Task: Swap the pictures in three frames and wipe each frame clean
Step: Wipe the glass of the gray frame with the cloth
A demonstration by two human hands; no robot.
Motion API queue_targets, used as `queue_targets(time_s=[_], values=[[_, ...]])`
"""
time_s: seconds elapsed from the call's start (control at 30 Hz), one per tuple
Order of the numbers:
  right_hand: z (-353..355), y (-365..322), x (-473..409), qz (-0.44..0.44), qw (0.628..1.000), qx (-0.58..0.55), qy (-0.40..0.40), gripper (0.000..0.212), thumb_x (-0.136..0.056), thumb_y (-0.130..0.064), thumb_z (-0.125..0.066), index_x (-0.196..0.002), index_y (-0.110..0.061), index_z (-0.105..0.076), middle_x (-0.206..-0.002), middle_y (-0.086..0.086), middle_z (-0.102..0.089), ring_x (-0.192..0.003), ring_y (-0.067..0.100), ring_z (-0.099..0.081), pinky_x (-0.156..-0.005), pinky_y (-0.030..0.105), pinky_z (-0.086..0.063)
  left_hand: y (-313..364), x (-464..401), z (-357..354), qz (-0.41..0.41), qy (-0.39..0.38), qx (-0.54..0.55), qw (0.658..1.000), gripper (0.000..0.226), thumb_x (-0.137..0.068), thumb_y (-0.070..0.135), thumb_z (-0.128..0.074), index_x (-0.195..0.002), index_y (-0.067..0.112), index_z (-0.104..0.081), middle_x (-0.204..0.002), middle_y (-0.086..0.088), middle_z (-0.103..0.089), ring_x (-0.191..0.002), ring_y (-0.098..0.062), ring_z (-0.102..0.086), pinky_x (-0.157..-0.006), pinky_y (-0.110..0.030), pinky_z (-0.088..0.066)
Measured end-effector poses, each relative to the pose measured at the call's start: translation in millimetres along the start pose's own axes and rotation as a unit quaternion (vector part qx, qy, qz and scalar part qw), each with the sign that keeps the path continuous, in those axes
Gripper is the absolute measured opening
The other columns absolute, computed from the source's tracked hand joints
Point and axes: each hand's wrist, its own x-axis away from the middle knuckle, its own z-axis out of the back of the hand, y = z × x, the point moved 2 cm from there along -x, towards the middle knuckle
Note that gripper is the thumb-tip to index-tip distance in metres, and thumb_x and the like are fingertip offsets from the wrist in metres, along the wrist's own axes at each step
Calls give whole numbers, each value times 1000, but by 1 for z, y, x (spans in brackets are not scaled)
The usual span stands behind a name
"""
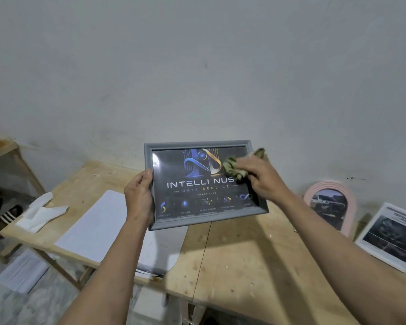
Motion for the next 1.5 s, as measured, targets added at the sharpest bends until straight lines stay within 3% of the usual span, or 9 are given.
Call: queue_targets(time_s=[0.17,0.3,0.43,0.67,0.87,1.0,1.17,1.3,1.5], values=[[-43,3,72,-93,988,-38,-117,44,-79,11,-57,-112,-15,-72,-116,3,-70,-110,23,-62,-95,22,-42,-6,-4,9,4,36,3,999,22,-99,14,-58,-81,17,-70,-65,15,-72,-61,-1,-65,-60,-17,-54],[-63,-15,89,-165,977,-100,-90,46,-81,13,-53,-113,-14,-71,-114,1,-69,-107,22,-59,-87,19,-37,-15,1,3,14,43,-1,999,18,-99,13,-59,-84,18,-68,-63,17,-72,-61,0,-66,-58,-12,-52],[-96,-70,80,-108,977,-138,-118,47,-80,12,-51,-114,-14,-70,-113,3,-69,-106,22,-57,-94,26,-41,-28,8,-13,33,25,-31,999,14,-95,23,-65,-85,19,-73,-80,1,-73,-77,-19,-65,-78,-34,-54],[-128,-138,66,-51,970,-213,-108,41,-79,5,-50,-112,-10,-69,-102,3,-69,-98,25,-54,-86,30,-41,-35,13,-12,31,26,-51,998,23,-97,17,-60,-77,17,-72,-74,0,-68,-68,-15,-59,-70,-30,-51],[-103,-137,45,-160,878,-420,-163,36,-84,2,-47,-104,-14,-71,-103,13,-70,-90,8,-63,-88,26,-49,-35,13,-6,29,-13,-59,998,18,-98,16,-61,-83,16,-71,-73,4,-66,-63,-9,-57,-59,-17,-48],[-61,-108,-16,-96,960,-262,20,48,-82,12,-47,-118,-12,-67,-120,-1,-66,-113,4,-53,-102,15,-38,-38,14,-9,51,-30,-29,998,17,-99,18,-59,-95,11,-74,-85,-2,-77,-73,-11,-69,-61,-21,-54],[-96,-92,-12,12,989,-148,-27,57,-71,18,-51,-118,-10,-68,-132,2,-60,-128,15,-43,-116,27,-21,-41,9,-20,42,4,-2,999,24,-99,11,-58,-80,15,-72,-76,7,-74,-76,-10,-64,-72,-19,-52],[-133,-100,39,-34,962,-250,-109,53,-73,17,-49,-114,-10,-70,-125,0,-64,-125,7,-45,-110,11,-23,-52,0,-11,65,51,-8,997,22,-96,14,-61,-76,19,-69,-81,2,-65,-81,-16,-56,-80,-29,-48],[-155,-79,56,-191,859,-415,-234,33,-88,2,-53,-110,-15,-70,-109,1,-71,-107,14,-64,-97,26,-47,-89,-25,0,77,60,-83,992,15,-95,20,-60,-87,11,-68,-79,0,-58,-76,-16,-50,-78,-31,-43]])
